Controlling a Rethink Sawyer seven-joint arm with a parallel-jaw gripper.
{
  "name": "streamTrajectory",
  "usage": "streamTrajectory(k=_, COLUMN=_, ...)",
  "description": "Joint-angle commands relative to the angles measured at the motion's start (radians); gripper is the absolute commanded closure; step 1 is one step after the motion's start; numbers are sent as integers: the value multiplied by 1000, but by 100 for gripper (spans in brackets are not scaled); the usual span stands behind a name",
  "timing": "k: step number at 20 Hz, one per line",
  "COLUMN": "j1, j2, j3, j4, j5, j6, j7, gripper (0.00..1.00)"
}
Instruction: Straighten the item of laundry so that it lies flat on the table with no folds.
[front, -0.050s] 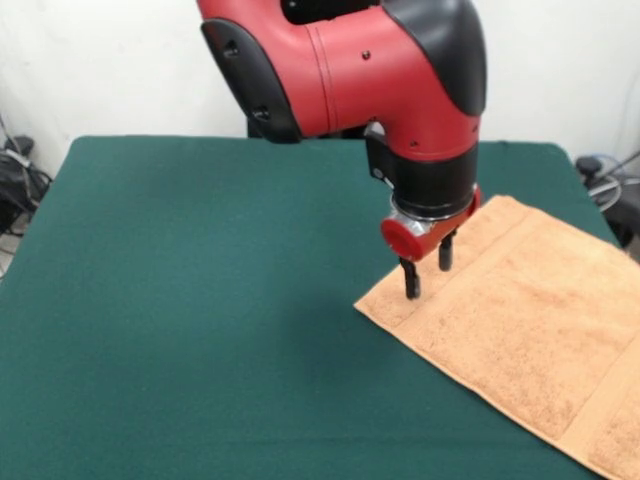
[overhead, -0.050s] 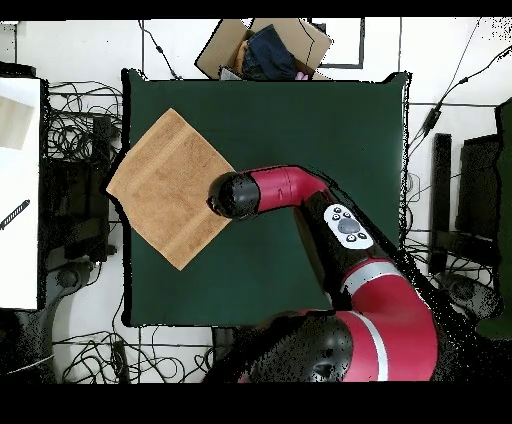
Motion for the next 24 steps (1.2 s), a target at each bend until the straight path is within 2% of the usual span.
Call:
streamTrajectory(k=1, j1=38, j2=35, j3=-92, j4=33, j5=2, j6=-60, j7=226, gripper=0)
streamTrajectory(k=15, j1=72, j2=92, j3=-151, j4=18, j5=62, j6=-26, j7=240, gripper=0)
streamTrajectory(k=24, j1=117, j2=141, j3=-203, j4=5, j5=63, j6=-100, j7=271, gripper=0)
